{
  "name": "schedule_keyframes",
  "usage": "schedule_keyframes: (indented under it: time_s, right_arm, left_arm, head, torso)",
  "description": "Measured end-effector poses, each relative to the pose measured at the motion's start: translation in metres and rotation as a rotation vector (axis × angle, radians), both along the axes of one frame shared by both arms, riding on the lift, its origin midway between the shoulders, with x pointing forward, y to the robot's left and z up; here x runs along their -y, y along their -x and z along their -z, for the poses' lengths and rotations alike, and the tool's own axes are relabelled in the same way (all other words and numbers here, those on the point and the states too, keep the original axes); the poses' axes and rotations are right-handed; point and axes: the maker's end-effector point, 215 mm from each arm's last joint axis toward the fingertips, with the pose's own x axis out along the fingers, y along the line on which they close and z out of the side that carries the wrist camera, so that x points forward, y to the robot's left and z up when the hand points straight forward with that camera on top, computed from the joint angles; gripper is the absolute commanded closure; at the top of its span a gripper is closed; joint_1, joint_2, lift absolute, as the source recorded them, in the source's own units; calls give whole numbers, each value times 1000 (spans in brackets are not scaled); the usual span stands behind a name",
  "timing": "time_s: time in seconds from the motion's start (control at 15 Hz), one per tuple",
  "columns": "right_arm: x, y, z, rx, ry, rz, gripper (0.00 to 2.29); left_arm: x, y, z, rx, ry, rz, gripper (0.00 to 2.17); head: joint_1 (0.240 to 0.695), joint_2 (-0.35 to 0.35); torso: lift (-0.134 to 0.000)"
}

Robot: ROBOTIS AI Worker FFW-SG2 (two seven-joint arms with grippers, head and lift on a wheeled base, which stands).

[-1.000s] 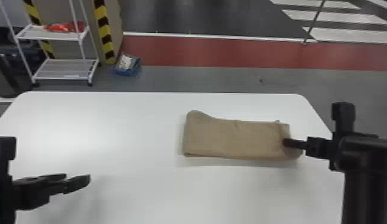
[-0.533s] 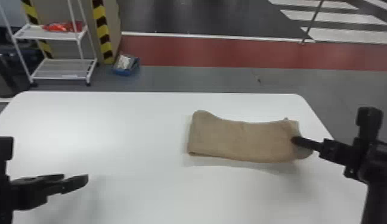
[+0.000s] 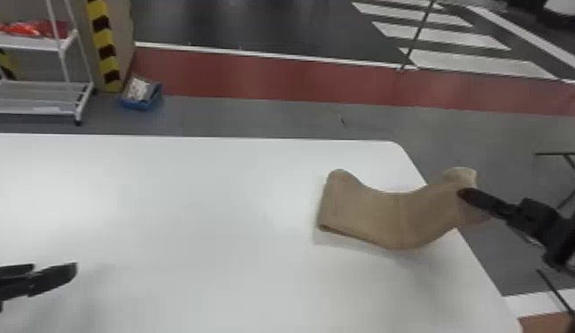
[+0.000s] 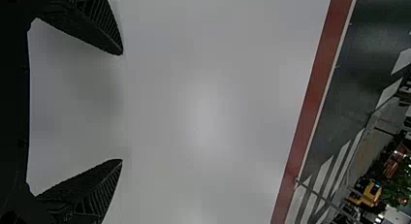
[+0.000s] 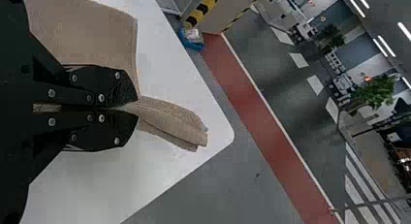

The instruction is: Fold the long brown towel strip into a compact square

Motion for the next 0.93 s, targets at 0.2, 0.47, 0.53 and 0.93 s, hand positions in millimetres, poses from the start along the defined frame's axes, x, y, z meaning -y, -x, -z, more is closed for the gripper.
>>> schedule_keyframes:
  time_s: [0.2,0.47,0.53,0.93]
  right_arm:
    - [-21,-17,-10,12,-8,-15,1450]
    - [-81,-61,-12,25,57,-105,1450]
    - [-91,-71,-18,34,78,-128,1450]
    - [-145,-87,-11,-24,176,-243,1447]
  left_arm:
    - [0,1,-2,4,-1,1,97]
    - [7,4,-25,55,30,25,97]
    - [9,3,-34,77,38,29,97]
    - [12,0,-45,107,36,37,97]
  head:
    - [695,-233]
    - [695,-159]
    - [695,-150]
    - [695,-94]
  torso:
    - [-125]
    - [-125]
    - [-125]
    - [-125]
